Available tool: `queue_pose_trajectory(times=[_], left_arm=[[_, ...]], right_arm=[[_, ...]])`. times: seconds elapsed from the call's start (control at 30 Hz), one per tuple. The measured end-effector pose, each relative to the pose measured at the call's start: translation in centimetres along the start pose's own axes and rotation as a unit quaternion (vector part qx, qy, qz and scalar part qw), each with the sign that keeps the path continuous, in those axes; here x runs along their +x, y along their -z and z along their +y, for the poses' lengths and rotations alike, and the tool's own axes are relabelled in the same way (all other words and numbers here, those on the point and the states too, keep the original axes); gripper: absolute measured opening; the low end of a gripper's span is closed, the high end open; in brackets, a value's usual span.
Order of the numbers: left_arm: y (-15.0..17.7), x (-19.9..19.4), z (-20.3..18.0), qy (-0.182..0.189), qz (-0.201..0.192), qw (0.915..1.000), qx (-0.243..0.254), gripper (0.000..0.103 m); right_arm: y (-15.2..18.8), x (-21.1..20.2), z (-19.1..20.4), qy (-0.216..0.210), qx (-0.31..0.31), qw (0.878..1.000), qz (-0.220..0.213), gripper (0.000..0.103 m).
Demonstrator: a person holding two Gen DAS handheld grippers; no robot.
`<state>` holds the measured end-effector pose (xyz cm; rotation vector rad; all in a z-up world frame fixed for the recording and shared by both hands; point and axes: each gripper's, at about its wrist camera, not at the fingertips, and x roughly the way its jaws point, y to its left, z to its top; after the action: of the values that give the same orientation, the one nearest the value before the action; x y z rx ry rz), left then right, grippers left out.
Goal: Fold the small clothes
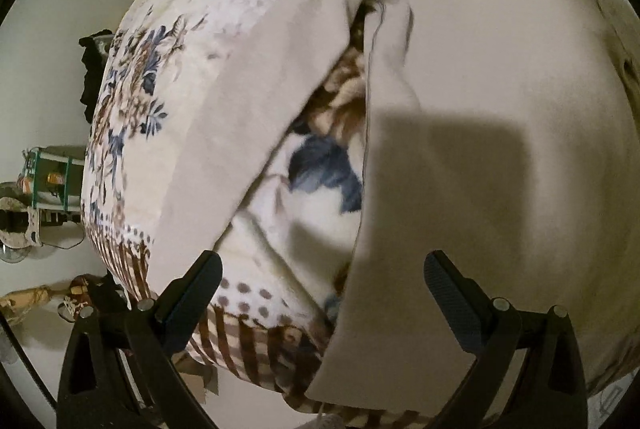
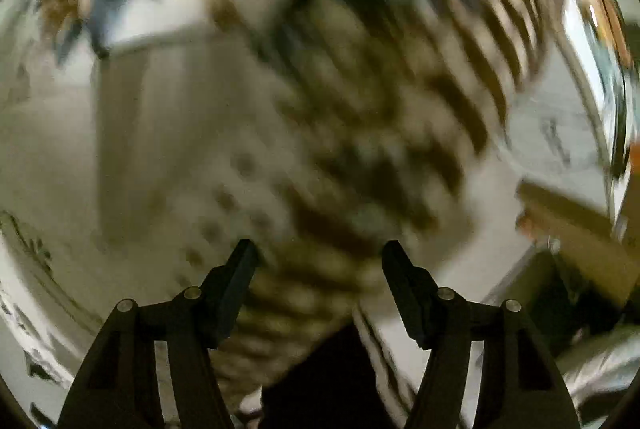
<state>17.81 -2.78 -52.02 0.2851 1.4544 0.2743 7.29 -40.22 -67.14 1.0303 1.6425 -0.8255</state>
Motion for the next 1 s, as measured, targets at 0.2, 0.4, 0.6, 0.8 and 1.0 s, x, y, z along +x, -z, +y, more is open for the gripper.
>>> queue_pose_trajectory(times=[0.2,0.4,0.6,0.8,1.0], left_arm=[[-0.6,0.1,0.9,-0.001,-0.012,0.9999,0.006,0.103],[-1.5,0.4,1.1,-0.012,-0.025,0.9996,0.007,0.103],[-0.3,0.8,1.1,-0.010,-0.014,0.9998,0.014,0.103],[1.4,2.1,1.3,-0.012,0.004,0.9995,0.030,0.103],[1.4,2.5,1.7,-0.013,0.007,0.9997,0.018,0.103]], right_arm=[[-1.8,-6.1,-0.4,-0.167,0.082,0.975,-0.119,0.074],[-6.2,-4.8,6.8,-0.090,0.009,0.989,-0.120,0.074],[-0.9,-2.4,1.1,-0.025,0.048,0.996,-0.071,0.074],[-0.5,-4.7,-3.5,-0.186,0.140,0.966,-0.116,0.074],[-4.5,-0.4,0.5,-0.193,0.117,0.971,-0.082,0.076]])
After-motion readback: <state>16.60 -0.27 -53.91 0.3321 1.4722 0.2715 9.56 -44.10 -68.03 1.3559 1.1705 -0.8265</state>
